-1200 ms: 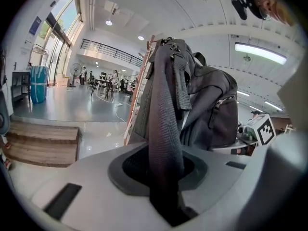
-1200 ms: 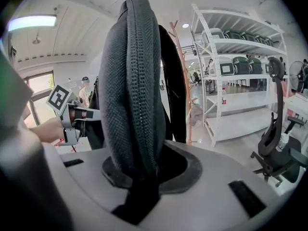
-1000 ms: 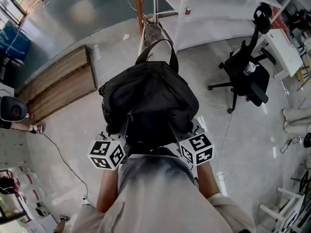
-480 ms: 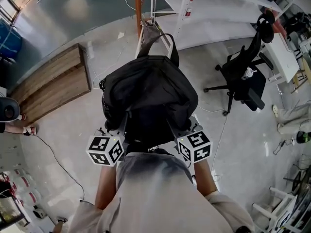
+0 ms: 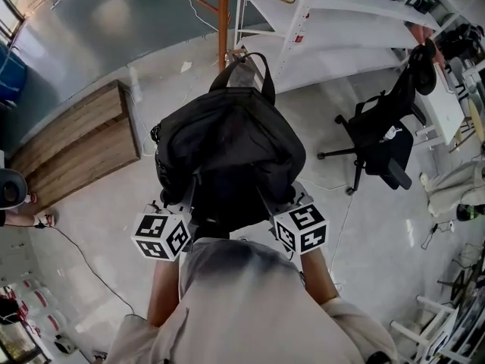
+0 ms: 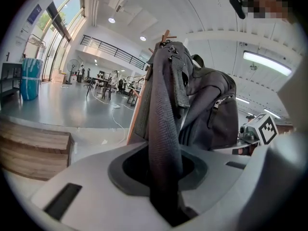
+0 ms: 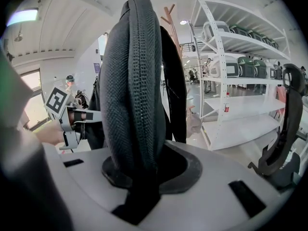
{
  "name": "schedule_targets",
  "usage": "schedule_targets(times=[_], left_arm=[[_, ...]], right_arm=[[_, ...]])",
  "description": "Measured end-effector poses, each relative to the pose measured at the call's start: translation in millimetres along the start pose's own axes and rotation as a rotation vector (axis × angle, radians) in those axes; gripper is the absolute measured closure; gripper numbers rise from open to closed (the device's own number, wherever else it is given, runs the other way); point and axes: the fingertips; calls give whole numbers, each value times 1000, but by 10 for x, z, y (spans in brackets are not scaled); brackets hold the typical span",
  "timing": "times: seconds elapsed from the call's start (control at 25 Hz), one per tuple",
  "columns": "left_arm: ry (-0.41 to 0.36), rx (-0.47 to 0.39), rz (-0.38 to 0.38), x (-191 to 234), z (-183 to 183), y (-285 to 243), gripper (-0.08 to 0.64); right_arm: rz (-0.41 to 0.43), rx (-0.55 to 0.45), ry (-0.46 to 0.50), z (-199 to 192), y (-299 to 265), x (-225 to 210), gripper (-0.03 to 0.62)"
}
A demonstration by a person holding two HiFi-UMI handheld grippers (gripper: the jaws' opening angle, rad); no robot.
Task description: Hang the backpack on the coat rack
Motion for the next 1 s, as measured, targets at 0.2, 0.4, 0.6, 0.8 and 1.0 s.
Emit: schedule_targets(times=[0.2,0.4,0.6,0.8,1.0], left_arm=[[15,19,-24,323,479,-388,475],[25,33,-37,586,774,-665,476],[16,41,-54,854,1054,-871,476],[5,42,-68,1081,1286,-1025,475],[-2,39,-79,1272,1435,-1140,476]], right_arm=[[-15,21,-6,438,-456,-247,500],[-30,33,-21,690,-800,-388,499],[-44,34,-30,927,-1133,-467,499],[-57,31,-39,1120,-1403,-505,499],[-62,31,-41,1248,-1627,-539,497]])
Point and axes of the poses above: the fingertips, and each gripper's own axes: y backward along the fingers, x to its left, z out of its top, and after that the axes turned 12 degrees about y, right-handed
